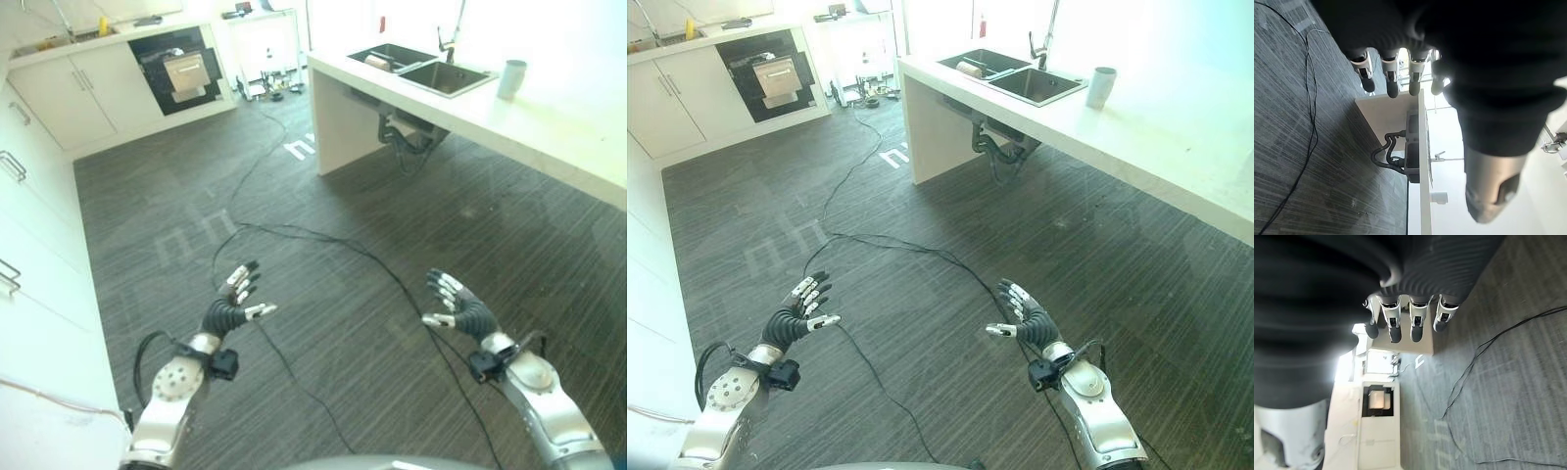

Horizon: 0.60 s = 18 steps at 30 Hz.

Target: Place the dishes in the dishwasher.

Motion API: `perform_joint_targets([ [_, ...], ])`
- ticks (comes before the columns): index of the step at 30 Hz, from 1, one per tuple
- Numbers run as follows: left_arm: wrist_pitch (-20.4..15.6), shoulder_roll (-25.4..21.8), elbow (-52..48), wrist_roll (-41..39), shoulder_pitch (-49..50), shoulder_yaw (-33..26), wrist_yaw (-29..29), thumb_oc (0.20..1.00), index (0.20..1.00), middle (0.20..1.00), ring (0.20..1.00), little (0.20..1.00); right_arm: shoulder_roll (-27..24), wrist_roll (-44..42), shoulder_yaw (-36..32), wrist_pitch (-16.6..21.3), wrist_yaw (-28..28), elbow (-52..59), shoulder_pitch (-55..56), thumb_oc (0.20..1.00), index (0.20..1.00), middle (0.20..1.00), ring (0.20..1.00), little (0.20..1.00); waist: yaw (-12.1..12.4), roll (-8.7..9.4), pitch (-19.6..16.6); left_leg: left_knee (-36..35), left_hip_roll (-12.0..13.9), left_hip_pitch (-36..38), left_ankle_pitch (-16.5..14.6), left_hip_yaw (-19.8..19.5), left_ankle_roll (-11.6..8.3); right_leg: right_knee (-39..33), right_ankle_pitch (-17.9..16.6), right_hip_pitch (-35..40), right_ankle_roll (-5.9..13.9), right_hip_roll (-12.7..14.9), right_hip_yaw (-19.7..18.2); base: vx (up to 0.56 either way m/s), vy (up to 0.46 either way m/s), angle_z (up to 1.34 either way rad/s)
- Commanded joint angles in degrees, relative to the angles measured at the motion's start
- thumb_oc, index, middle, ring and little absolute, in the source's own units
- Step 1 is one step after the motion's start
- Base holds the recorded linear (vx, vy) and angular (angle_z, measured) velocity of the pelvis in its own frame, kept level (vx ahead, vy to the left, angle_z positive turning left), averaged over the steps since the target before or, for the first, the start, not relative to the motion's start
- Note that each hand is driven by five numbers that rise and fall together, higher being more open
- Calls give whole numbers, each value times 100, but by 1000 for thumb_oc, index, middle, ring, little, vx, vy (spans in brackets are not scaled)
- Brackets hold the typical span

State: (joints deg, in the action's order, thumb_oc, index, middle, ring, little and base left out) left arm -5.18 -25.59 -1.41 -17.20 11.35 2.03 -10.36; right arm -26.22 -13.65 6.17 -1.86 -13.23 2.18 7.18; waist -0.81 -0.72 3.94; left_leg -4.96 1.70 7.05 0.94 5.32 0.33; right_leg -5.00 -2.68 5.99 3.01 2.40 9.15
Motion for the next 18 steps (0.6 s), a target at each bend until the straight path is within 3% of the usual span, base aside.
perform_joint_targets([
  [1, -491, -438, -53, 178, -154, -122, -214, 1000, 1000, 1000, 1000, 1000, -106, -192, -96, 344, -62, 292, -237, 1000, 1000, 1000, 1000, 1000, 44, 200, -131, -4, -51, 109, -462, 86, -170, 0, 256, 97, 324, 96, 31, 0, 0, 0],
  [6, -149, -304, -33, -494, -161, -193, -43, 1000, 1000, 1000, 1000, 1000, -10, -404, -117, 305, -141, 331, -223, 1000, 1000, 1000, 1000, 1000, 28, 192, -129, -4, -30, 113, -447, 109, -180, 0, 255, 102, 319, 95, 28, 1, -14, 0],
  [9, -406, -168, -148, -744, -159, -307, -153, 1000, 1000, 1000, 1000, 1000, 49, -667, -247, 474, -164, 531, -180, 1000, 1000, 1000, 1000, 1000, 31, 211, -115, -4, -25, 109, -443, 94, -179, 0, 264, 106, 312, 97, 44, 7, -40, 1],
  [12, -294, 53, -446, -1330, -81, -477, -239, 1000, 1000, 1000, 1000, 1000, 248, -860, -350, 653, -177, 697, -141, 1000, 1000, 1000, 1000, 1000, 59, 206, -106, -4, -11, 98, -437, 63, -184, 0, 277, 105, 290, 83, 41, 8, -59, 2],
  [18, -329, 17, -608, -1156, 59, -533, -252, 1000, 1000, 1000, 1000, 1000, 106, -626, -432, 785, -179, 870, -28, 1000, 1000, 1000, 1000, 1000, 57, 212, -106, -4, 23, 89, -416, 51, -214, 0, 296, 105, 273, 46, 31, 7, -65, 2],
])
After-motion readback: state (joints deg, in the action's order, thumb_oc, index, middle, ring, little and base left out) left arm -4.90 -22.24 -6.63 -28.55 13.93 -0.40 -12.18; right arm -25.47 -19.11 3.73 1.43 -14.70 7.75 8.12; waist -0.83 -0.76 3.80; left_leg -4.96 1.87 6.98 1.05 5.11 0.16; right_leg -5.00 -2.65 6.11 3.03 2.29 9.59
